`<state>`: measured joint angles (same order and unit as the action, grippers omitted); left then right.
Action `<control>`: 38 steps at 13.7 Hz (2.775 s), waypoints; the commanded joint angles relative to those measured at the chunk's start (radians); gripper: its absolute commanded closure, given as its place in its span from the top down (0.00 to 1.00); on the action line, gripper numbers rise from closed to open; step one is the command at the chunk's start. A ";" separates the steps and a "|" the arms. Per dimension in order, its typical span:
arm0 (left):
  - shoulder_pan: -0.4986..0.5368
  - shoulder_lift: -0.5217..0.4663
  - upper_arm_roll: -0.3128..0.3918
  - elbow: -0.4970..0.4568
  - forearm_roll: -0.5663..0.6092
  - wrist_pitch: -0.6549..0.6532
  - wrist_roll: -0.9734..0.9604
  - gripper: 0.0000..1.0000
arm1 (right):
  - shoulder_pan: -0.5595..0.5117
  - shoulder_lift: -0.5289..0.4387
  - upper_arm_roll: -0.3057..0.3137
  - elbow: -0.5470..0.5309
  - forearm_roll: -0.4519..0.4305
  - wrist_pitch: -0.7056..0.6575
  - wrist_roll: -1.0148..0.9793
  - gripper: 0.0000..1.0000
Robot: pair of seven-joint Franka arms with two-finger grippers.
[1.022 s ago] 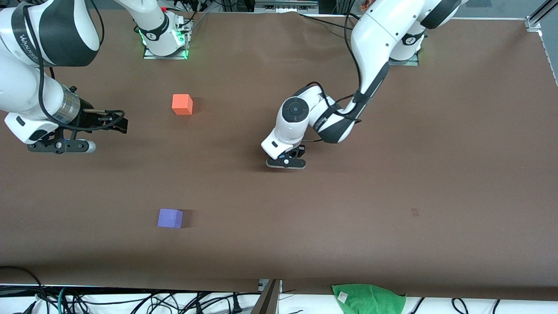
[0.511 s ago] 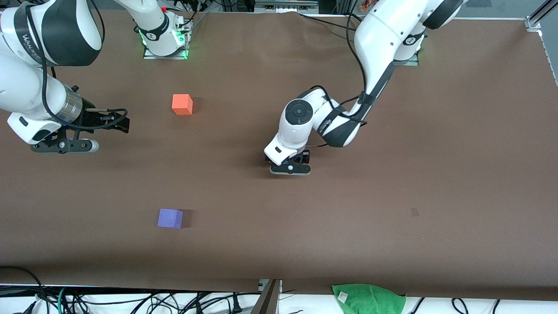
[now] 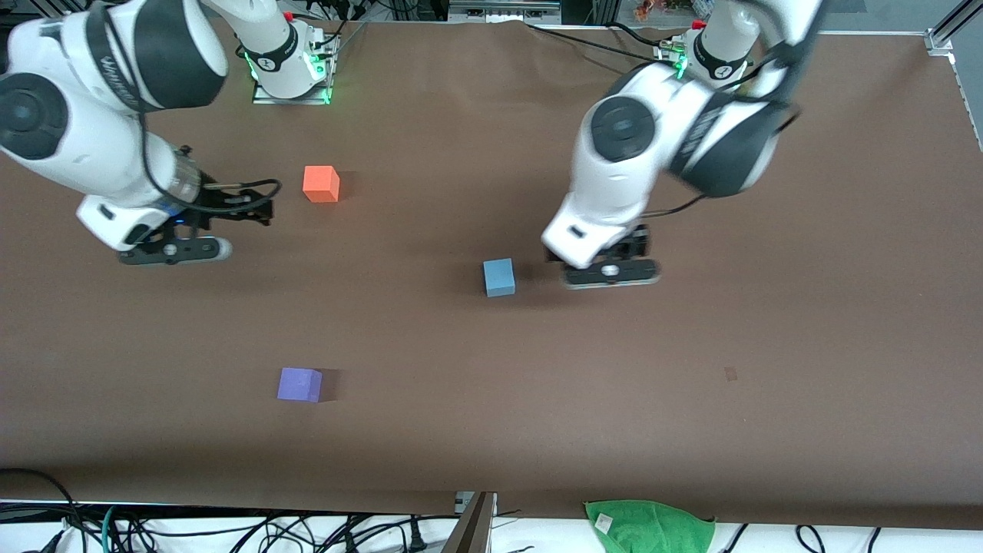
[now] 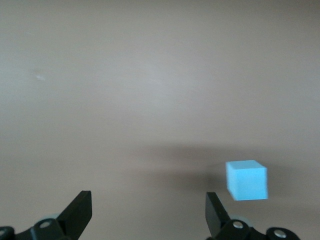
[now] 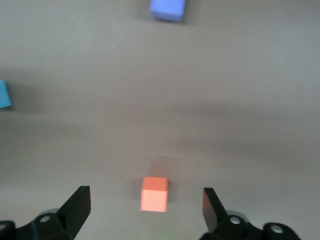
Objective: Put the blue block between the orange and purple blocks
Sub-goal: 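Grasp the blue cube with the right gripper while the left gripper withdraws, then carry the blue cube with the right gripper between orange and purple cubes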
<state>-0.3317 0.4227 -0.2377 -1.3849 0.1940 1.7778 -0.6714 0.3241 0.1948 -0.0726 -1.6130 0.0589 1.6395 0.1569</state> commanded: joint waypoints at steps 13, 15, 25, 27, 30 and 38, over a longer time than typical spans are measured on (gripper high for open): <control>0.372 -0.492 0.156 -0.335 -0.180 -0.150 0.645 1.00 | 0.492 0.500 -0.003 0.103 0.116 0.692 0.527 1.00; 0.344 -0.487 0.179 -0.330 -0.180 -0.146 0.714 1.00 | 0.506 0.528 -0.003 0.122 0.099 0.721 0.526 0.99; 0.350 -0.464 0.172 -0.304 -0.180 -0.146 0.711 1.00 | 0.538 0.635 -0.001 0.122 0.024 0.852 0.512 0.99; 0.350 -0.464 0.172 -0.304 -0.180 -0.146 0.713 1.00 | 0.538 0.634 -0.001 0.122 0.025 0.853 0.515 0.86; 0.352 -0.463 0.172 -0.304 -0.180 -0.150 0.713 1.00 | 0.532 0.634 -0.004 0.123 0.024 0.853 0.503 0.33; 0.352 -0.464 0.170 -0.302 -0.180 -0.184 0.708 1.00 | 0.285 0.494 -0.006 0.099 0.051 0.611 0.212 0.08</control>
<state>0.0238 -0.0434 -0.0729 -1.6981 0.0337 1.6090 0.0242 0.6983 0.7728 -0.0962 -1.4814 0.0966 2.3564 0.4721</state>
